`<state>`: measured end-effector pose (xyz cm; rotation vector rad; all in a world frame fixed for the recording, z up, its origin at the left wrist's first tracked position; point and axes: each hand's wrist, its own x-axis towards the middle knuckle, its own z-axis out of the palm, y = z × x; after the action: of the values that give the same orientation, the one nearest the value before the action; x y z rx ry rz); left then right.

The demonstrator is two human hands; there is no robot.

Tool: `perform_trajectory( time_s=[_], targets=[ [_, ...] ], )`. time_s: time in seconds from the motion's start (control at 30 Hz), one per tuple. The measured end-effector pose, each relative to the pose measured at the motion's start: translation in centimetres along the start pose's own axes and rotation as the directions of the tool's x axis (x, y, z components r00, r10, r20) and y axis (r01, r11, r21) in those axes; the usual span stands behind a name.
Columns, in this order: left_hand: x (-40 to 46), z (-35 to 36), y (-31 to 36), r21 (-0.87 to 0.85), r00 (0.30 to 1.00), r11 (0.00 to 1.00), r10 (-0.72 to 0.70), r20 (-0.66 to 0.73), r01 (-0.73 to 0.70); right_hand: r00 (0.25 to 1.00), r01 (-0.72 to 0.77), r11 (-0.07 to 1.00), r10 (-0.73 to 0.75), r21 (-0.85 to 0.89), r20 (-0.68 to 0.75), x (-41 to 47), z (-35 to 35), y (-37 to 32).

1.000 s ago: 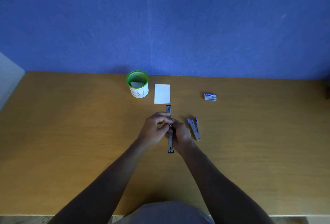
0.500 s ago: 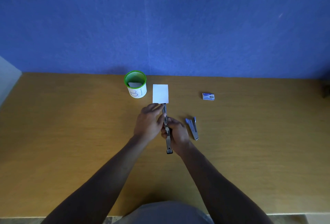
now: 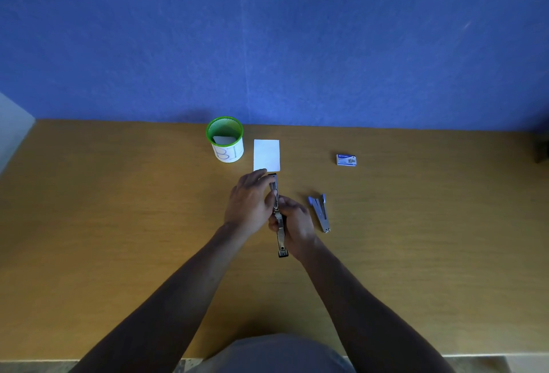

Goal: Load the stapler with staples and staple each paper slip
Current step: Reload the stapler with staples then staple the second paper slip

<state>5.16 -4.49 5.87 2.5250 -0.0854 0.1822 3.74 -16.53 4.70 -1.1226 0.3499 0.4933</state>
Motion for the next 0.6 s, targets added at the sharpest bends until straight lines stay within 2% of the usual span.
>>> perform_trajectory(
  time_s=[0.3,0.37,0.43,0.5,0.53,0.6],
  targets=[
    [-0.7,1.3,-0.7,-0.108,0.998,0.993,0.055,0.010,-0.053,0.999,-0.015,1.000,0.015,0.000,-0.046,0.3,-0.6,0.1],
    [-0.8,1.3,-0.8,-0.193,0.999,0.980,0.050,-0.015,-0.052,0.999,-0.020,1.000,0.020,0.010,-0.039,0.2,-0.6,0.0],
    [-0.9,1.4,-0.7,-0.355,0.998,0.933,-0.066,-0.007,0.060,0.999,-0.023,0.999,0.025,0.025,-0.048,0.2,-0.5,0.0],
    [-0.9,1.4,-0.7,-0.551,0.950,0.782,-0.303,0.072,0.291,0.996,-0.023,0.999,0.026,0.036,-0.090,0.4,-0.3,-0.1],
    [-0.8,1.5,-0.6,-0.657,0.902,0.646,-0.413,0.127,0.388,0.993,-0.020,1.000,0.022,0.021,-0.117,0.5,-0.3,-0.1],
    [-0.7,1.7,-0.4,-0.819,0.789,0.301,-0.552,0.268,0.489,0.986,0.002,0.996,-0.018,-0.094,-0.165,0.7,-0.2,-0.3]
  ],
)
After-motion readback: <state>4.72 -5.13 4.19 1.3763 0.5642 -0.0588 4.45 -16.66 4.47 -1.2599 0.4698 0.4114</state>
